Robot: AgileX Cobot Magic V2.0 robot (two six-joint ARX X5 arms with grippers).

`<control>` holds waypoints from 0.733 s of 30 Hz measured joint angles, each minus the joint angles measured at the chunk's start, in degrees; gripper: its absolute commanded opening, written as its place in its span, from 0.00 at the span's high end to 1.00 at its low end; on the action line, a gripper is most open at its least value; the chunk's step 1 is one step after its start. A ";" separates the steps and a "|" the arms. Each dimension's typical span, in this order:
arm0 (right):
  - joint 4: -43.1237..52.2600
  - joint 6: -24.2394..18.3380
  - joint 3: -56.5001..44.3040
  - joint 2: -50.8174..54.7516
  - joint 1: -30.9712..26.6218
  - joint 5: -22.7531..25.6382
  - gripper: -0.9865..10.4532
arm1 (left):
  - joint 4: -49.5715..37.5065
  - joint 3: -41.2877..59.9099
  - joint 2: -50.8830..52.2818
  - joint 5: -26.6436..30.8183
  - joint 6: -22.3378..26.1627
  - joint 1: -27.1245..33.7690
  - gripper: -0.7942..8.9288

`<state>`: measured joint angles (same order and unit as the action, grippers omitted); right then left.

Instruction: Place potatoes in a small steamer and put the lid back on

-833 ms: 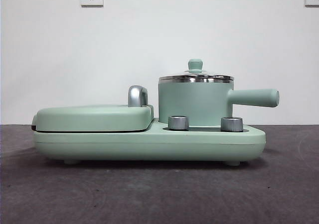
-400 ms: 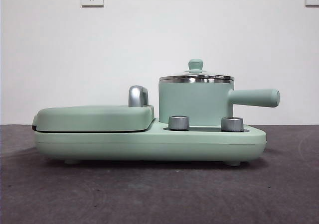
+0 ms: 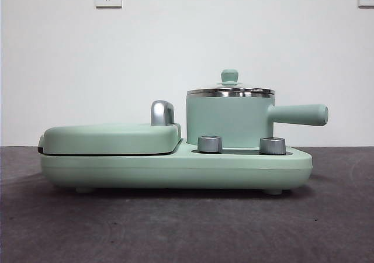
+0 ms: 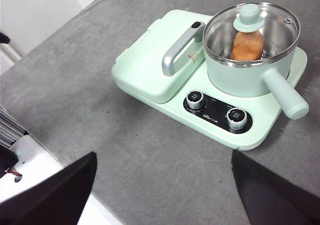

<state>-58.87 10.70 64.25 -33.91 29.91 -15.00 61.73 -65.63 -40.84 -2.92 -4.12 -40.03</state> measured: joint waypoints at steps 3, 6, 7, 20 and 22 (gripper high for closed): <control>-0.26 0.00 0.00 -0.11 0.00 0.00 0.94 | -0.15 0.00 0.15 0.00 -0.13 0.00 0.94; -1.03 -0.57 0.00 -0.24 0.00 0.02 0.90 | -0.20 0.00 0.31 0.00 -0.20 0.00 0.91; -1.05 -0.83 0.00 -0.28 0.00 0.04 0.90 | -0.22 0.00 0.33 0.00 -0.22 0.00 0.91; -0.83 -1.29 0.00 -0.37 0.00 0.02 0.90 | -0.26 0.00 0.31 0.00 -0.22 0.00 0.91; -0.83 -1.29 0.00 -0.37 0.00 0.04 0.90 | -0.35 0.02 0.31 0.00 -0.22 0.00 0.91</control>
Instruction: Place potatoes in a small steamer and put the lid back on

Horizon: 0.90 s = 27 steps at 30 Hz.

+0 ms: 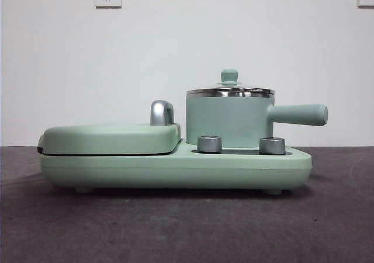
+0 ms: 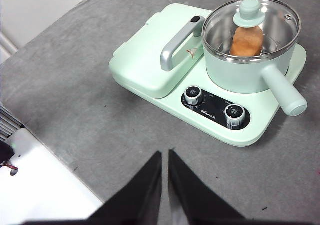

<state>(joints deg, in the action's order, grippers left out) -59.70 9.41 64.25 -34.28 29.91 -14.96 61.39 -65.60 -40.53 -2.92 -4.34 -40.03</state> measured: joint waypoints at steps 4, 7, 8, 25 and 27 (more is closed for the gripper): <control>0.00 -0.02 0.00 0.00 0.00 -0.02 0.90 | -1.79 1.44 0.55 -0.09 0.00 0.83 0.91; 0.00 0.00 0.00 0.00 0.00 -0.02 0.90 | -8.66 7.48 4.33 -0.46 0.00 5.29 0.91; 0.00 0.00 0.00 0.00 0.00 -0.02 0.90 | -12.00 10.71 6.69 -0.94 0.00 7.34 0.91; 0.00 -0.02 0.00 0.00 0.00 -0.02 0.90 | -44.61 60.15 40.11 -0.87 0.13 37.55 0.91; 0.00 -0.02 0.00 0.02 0.00 -0.02 0.90 | -46.97 62.12 40.17 -0.07 0.11 37.57 0.91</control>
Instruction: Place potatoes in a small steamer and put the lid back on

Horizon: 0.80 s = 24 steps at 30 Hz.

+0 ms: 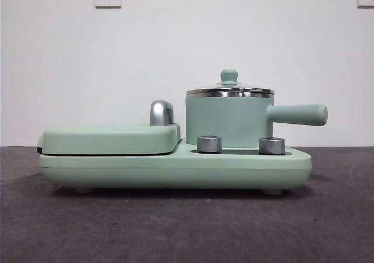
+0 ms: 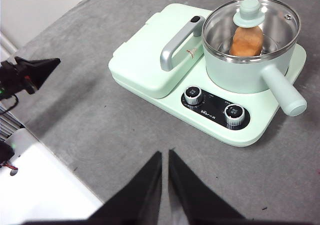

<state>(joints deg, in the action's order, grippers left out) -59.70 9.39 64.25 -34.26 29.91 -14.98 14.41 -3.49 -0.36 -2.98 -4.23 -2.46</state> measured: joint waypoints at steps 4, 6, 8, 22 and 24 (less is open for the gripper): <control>0.00 0.00 0.00 -0.02 0.00 0.02 0.90 | -4.31 1.64 0.15 0.13 0.09 0.09 0.91; 0.00 0.00 0.00 0.00 0.00 0.00 0.90 | -4.39 1.64 0.15 0.13 0.11 0.09 0.91; 0.00 0.00 0.00 0.00 0.00 0.00 0.90 | -4.39 1.64 0.15 0.13 0.13 0.09 0.91; 0.00 0.00 0.00 0.00 0.00 0.00 0.90 | -4.39 1.64 0.15 0.13 0.11 0.09 0.91; 0.00 0.00 0.00 0.00 0.00 0.00 0.90 | -4.39 1.64 0.15 0.13 0.11 0.09 0.91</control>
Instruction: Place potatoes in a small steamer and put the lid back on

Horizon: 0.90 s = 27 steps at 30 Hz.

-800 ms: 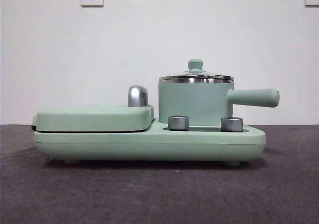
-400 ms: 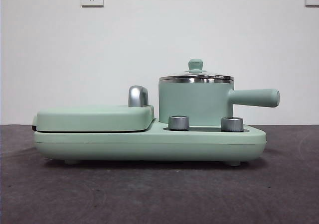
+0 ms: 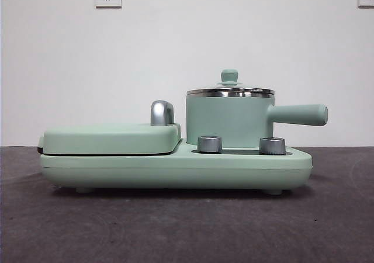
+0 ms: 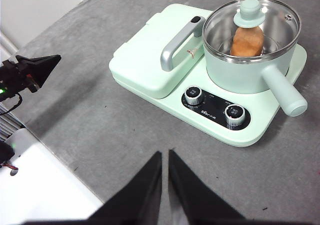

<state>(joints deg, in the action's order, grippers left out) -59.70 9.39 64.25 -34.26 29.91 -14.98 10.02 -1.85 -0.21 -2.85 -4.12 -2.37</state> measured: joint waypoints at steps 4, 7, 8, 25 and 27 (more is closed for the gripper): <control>0.00 0.00 0.00 0.00 0.00 0.00 0.90 | 0.00 0.00 0.00 0.00 0.00 0.00 0.91; 0.00 0.00 0.00 0.00 -0.15 0.09 0.90 | 0.00 0.00 0.00 0.00 0.00 0.00 0.91; 0.00 -0.02 0.00 0.17 -1.01 0.04 0.90 | 0.00 0.00 0.00 0.00 0.00 0.00 0.91; 48.35 -0.61 -43.80 20.02 -30.69 -4.35 0.90 | -0.02 0.00 -0.02 0.00 0.00 0.00 0.91; 49.66 -0.66 -49.00 23.06 -31.15 -0.66 0.90 | -0.02 0.00 -0.02 0.00 0.00 0.00 0.91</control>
<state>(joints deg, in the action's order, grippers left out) -10.04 8.73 15.25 -11.20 -1.23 -15.64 10.00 -1.85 -0.23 -2.85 -4.12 -2.37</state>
